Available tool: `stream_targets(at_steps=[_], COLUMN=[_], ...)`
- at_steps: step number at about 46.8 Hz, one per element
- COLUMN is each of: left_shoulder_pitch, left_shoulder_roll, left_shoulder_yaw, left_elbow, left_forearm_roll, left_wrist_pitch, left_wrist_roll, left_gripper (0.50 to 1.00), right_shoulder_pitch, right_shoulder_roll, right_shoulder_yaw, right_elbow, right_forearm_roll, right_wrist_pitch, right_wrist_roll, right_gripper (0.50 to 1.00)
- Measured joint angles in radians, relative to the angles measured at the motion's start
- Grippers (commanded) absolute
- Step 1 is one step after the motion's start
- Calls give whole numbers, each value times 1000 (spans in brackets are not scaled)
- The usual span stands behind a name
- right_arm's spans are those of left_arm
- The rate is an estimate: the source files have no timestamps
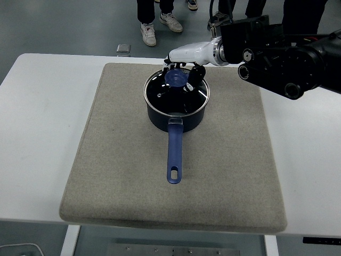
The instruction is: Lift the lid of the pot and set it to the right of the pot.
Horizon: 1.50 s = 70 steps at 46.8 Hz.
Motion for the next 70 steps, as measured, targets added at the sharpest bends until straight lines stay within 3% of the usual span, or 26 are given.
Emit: stream_targets(at_steps=[10,22,29,38,58,70], left_shoulder_pitch=[0,0,0,0,0,0], left_shoulder_roll=[0,0,0,0,0,0], left_shoulder_yaw=[0,0,0,0,0,0], left_elbow=[0,0,0,0,0,0], left_forearm_roll=[0,0,0,0,0,0], left_wrist_pitch=[0,0,0,0,0,0], left_wrist_roll=[0,0,0,0,0,0], left_gripper=[1000,1000,1000,1000,1000,1000], right_shoulder_pitch=[0,-1,1,7,29,39], right_shoulder_roll=[0,0,0,-1,-1,-9], right_shoulder_yaw=[0,1,0,1,1,-4], right_elbow=[0,0,1,1,2,2], right_forearm_roll=[0,0,0,1,2,3], right_wrist_pitch=[2,4,5,11,25,28], right_wrist_roll=[0,0,-1,-3,-3,-3], right_gripper=[721,660,650,590,509,500])
